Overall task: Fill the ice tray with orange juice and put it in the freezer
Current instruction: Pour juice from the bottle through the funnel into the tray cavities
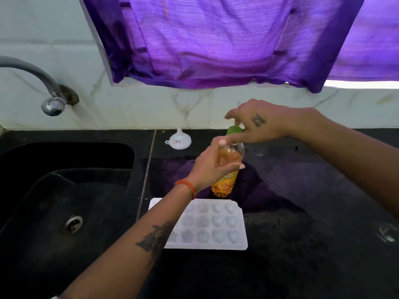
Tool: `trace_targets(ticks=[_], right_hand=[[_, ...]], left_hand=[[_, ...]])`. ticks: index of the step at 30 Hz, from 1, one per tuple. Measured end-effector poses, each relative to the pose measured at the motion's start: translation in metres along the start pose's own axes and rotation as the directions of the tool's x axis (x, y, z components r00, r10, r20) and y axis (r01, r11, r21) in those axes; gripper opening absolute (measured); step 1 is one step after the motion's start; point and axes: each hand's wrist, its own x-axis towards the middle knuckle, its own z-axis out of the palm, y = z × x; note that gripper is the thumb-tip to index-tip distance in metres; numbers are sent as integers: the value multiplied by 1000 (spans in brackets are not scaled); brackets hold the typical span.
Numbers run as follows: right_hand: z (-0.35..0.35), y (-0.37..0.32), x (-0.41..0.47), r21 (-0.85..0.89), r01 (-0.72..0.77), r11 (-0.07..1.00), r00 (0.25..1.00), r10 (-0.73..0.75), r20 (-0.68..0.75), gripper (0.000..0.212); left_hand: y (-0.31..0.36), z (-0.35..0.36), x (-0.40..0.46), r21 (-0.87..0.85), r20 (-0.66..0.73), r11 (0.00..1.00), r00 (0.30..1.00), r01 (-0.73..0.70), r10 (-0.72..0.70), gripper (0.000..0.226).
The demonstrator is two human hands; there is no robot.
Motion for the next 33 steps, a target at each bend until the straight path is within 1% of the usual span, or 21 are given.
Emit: trace_targets(ticks=[1, 3, 7, 9, 10, 12, 14, 17, 21, 25, 28, 30, 32, 33], right_hand=[[3, -2, 2, -74, -40, 996, 999, 40, 3, 57], [6, -8, 5, -138, -21, 990, 1000, 22, 1, 47], [1, -6, 3, -85, 87, 993, 996, -86, 13, 30], [-3, -4, -1, -29, 163, 986, 987, -163, 9, 25], [-4, -3, -3, 18, 170, 985, 985, -170, -7, 28], [-3, -1, -4, 70, 89, 994, 996, -87, -34, 40], [2, -1, -2, 15, 20, 1000, 999, -19, -33, 42], [2, -5, 0, -22, 45, 999, 999, -46, -16, 32], [-3, -2, -6, 14, 110, 994, 994, -110, -21, 26], [8, 1, -15, 80, 113, 990, 987, -102, -125, 28], [13, 4, -22, 216, 100, 971, 986, -67, -152, 38], [15, 8, -19, 237, 25, 971, 994, 2, -111, 52], [15, 8, -11, 150, -99, 984, 992, 109, -61, 53], [15, 7, -7, 110, -128, 986, 990, 133, -44, 50]], left_hand=[[0, 0, 0, 2, 8, 1000, 1000, 1, -1, 78], [0, -1, -1, -8, 17, 1000, 1000, 9, -9, 79], [0, -2, -1, -10, 14, 1000, 1000, 13, -13, 73], [0, -2, 0, -9, 12, 1000, 1000, 16, -16, 74], [0, -2, 0, -7, 12, 1000, 1000, 14, -14, 74], [0, -2, 0, 2, 14, 1000, 1000, 10, -10, 75], [1, -2, 0, 1, 17, 1000, 1000, 7, -7, 74], [0, -2, -1, -1, 15, 1000, 1000, 6, -6, 75], [0, -2, -1, -9, 36, 1000, 999, 9, -8, 77], [0, -1, -1, -35, 62, 999, 998, 10, -8, 78], [0, -2, 1, -32, 53, 999, 999, 5, -3, 77], [0, -3, 2, -30, 52, 1000, 999, 2, -1, 77], [-1, -3, 2, -27, 62, 1000, 998, -4, 5, 77], [-1, -3, 2, -25, 63, 1000, 998, -5, 7, 78]])
